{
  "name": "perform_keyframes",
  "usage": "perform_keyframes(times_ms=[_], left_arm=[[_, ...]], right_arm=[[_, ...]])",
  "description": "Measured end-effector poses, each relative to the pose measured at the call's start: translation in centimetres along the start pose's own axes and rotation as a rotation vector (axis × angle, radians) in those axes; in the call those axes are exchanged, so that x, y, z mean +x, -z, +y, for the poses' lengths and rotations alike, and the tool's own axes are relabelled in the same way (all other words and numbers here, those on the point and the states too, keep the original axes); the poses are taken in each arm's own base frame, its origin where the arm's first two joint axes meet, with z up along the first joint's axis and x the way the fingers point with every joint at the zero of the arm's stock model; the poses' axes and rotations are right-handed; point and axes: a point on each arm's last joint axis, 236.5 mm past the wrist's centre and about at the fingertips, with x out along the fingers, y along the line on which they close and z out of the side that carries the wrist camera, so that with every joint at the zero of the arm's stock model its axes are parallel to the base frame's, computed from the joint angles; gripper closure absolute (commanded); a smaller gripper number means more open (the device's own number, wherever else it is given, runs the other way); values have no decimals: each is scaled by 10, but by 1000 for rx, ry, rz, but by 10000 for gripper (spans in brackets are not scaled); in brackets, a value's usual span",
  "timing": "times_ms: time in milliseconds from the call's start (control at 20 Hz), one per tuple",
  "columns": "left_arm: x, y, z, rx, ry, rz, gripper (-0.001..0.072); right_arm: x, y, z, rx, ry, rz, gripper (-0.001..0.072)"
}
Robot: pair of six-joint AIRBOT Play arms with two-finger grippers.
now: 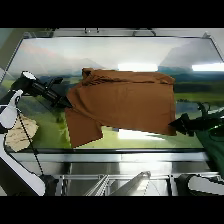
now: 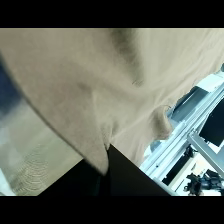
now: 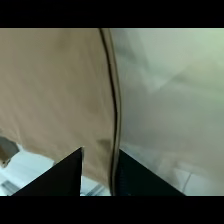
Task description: Fold the shirts.
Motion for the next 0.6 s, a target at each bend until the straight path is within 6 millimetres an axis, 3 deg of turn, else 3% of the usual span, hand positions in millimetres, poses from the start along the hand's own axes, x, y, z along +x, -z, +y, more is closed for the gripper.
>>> perform_keyframes(times_ms=[200,250,300,600], left_arm=[[0,1,0,0,1,3,689],[0,1,0,0,2,4,688],[0,1,-1,0,3,6,688],[-2,7,-2,37,18,24,689]], right_arm=[[7,19,-1,16,-23,43,498],[8,20,-2,13,-24,44,625],[9,19,-4,9,-17,40,686],[6,22,4,-32,-43,56,694]])
